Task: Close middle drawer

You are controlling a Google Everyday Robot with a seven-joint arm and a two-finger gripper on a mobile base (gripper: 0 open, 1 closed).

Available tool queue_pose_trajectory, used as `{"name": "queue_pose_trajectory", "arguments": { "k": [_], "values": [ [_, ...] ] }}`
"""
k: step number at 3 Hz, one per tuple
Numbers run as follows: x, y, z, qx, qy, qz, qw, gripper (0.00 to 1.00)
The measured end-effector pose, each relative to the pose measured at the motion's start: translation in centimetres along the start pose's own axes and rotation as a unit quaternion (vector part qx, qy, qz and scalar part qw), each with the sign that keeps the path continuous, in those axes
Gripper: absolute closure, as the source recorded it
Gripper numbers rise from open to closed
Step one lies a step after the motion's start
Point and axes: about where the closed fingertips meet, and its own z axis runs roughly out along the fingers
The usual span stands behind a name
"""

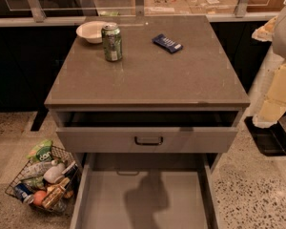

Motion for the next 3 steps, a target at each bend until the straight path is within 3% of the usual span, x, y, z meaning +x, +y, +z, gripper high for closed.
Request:
{"name": "queue_pose_trajectory", "arguments": {
  "k": [2,3],
  "values": [
    [-0.2,-0.4,-0.5,0.015,-0.007,-0.002,0.9999,0.0],
    [3.4,-0.3,-1.6,0.04,0.03,-0.01,0.9987,0.0]
  ]
}}
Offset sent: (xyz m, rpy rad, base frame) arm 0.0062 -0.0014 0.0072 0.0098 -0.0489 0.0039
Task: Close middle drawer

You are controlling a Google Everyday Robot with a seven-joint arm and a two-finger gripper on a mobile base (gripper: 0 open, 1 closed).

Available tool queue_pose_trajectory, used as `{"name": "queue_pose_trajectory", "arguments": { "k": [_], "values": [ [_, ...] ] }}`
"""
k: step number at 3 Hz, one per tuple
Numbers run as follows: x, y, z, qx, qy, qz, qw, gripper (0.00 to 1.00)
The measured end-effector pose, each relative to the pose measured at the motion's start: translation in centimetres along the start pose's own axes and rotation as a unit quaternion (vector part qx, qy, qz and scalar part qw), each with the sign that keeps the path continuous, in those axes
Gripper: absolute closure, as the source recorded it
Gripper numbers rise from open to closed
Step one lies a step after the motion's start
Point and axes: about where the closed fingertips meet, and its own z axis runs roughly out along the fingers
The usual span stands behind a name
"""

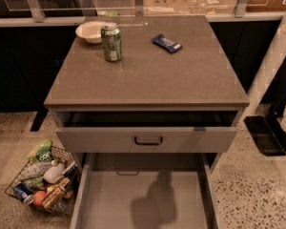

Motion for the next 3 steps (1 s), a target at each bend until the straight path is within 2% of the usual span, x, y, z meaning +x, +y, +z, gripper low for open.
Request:
{"name": "queue_pose_trajectory", "arguments": {
  "k": [1,2,3],
  "values": [
    [5.7,0.6,-0.3,0.004,0.055,-0.023,0.9982,0.0],
    [10.2,2.4,0.4,-0.003,0.103,-0.061,0.9927,0.0],
    [13.2,5.8,2.7,-0.017,0.116,-0.08,0.9898,0.0]
  ]
}}
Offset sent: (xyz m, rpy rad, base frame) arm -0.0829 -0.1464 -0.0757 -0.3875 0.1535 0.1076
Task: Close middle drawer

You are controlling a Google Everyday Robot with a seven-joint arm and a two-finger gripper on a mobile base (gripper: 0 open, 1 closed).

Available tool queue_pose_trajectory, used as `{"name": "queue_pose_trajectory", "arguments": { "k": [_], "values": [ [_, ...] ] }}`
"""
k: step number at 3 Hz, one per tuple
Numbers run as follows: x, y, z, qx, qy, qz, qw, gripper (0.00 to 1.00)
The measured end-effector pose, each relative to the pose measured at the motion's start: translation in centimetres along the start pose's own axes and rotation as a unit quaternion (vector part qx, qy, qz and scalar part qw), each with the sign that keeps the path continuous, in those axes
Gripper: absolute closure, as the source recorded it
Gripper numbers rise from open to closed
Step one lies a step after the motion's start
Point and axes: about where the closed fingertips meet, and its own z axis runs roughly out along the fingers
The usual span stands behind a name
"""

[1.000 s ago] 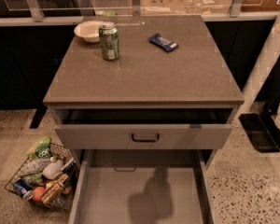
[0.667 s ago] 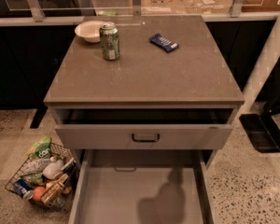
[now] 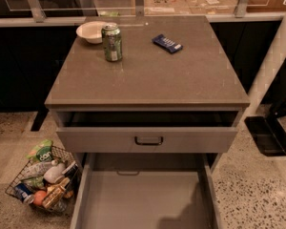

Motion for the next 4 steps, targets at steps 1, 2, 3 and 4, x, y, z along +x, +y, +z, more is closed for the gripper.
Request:
{"name": "queue_pose_trajectory", "arguments": {
  "k": [1,2,3,4],
  "values": [
    [-0.5,4.4,3.6,-0.016,-0.022,0.01,0.9996,0.0],
    [-0.4,4.4,3.5,-0.015,-0.022,0.01,0.9996,0.0],
    [-0.4,4.8,5.3,-0.015,-0.032,0.023,0.9991,0.0],
    [0.0,6.5,9.0,-0.019,-0.033,0.029,0.9988,0.0]
  ]
}}
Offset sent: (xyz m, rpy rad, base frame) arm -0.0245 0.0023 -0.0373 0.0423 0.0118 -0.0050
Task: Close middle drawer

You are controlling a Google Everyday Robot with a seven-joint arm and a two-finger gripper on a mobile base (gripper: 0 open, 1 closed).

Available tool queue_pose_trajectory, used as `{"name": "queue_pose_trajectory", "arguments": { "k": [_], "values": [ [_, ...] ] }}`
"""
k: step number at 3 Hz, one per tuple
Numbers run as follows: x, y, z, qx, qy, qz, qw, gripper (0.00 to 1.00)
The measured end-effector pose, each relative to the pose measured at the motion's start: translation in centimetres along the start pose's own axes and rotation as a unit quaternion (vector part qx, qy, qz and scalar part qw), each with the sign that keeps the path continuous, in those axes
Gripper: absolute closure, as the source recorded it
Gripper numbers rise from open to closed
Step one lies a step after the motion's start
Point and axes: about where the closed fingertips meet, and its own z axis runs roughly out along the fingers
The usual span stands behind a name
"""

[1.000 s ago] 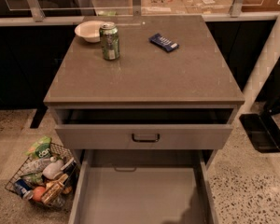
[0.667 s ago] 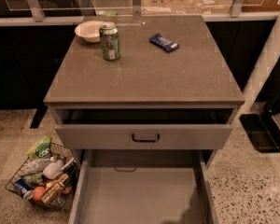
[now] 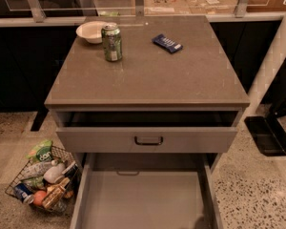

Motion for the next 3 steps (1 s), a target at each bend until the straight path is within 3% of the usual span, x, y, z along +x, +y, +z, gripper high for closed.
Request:
{"name": "queue_pose_trajectory", "arguments": {
  "k": [1,3],
  "values": [
    [1.2,3.0,3.8,-0.003,-0.01,0.0,0.9999,0.0],
    [2.0,9.6,9.8,-0.043,-0.04,-0.014,0.9982,0.0]
  ]
}}
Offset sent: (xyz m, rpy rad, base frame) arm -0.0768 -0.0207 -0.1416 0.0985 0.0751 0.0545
